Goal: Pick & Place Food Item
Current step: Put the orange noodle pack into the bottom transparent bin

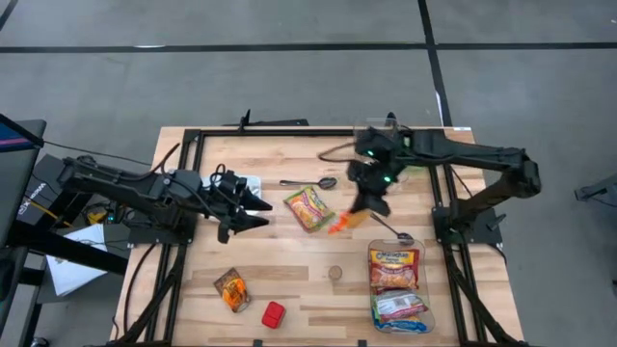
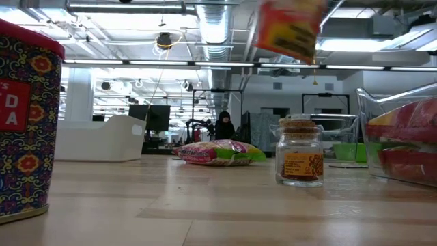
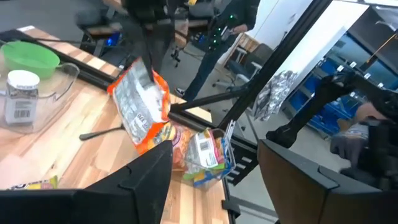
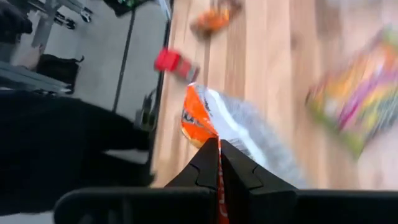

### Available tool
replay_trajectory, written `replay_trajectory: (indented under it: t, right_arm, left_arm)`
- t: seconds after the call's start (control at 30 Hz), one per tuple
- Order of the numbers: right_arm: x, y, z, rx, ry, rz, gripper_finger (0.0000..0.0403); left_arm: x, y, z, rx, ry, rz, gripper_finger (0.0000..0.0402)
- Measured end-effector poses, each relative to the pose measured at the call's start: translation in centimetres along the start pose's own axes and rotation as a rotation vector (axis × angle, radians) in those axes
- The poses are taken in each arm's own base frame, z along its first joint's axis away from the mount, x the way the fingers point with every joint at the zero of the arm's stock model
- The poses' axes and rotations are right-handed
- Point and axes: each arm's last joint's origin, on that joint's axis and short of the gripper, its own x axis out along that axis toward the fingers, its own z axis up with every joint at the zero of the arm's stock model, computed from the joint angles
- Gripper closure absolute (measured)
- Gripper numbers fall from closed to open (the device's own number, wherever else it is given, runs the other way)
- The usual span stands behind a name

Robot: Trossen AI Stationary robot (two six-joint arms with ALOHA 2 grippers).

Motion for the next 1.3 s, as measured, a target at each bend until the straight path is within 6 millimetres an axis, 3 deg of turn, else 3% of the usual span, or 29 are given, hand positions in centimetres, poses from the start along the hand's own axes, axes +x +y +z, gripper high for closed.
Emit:
replay_trajectory:
  t: [0.17, 0.4, 0.67, 1.1, 1.3]
  right_arm:
    - [-0.9, 0.9, -4.6, 0.205, 0.086, 0.003, 0.0403]
    - [-1.4, 1.5, -10.8, 0.492, -0.001, 0.096, 0.0403]
    - [0.1, 2.1, -15.8, 0.754, -0.003, 0.249, 0.0403]
    - [3.0, 2.7, -19.6, 0.93, 0.056, 0.324, 0.0403]
    - [3.9, 2.4, -20.2, 0.918, 0.03, 0.312, 0.0403]
  left_arm:
    - [-0.3, 0.0, 0.1, 0.002, -0.001, 0.0, 0.018]
    - [-0.3, 0.2, -0.3, 0.015, 0.034, 0.025, 0.0182]
    - [-0.3, 0.3, -0.4, 0.017, 0.045, 0.032, 0.0187]
    - [-0.3, 0.3, -0.4, 0.016, 0.047, 0.033, 0.0188]
    - [-0.3, 0.3, -0.4, 0.016, 0.047, 0.032, 0.019]
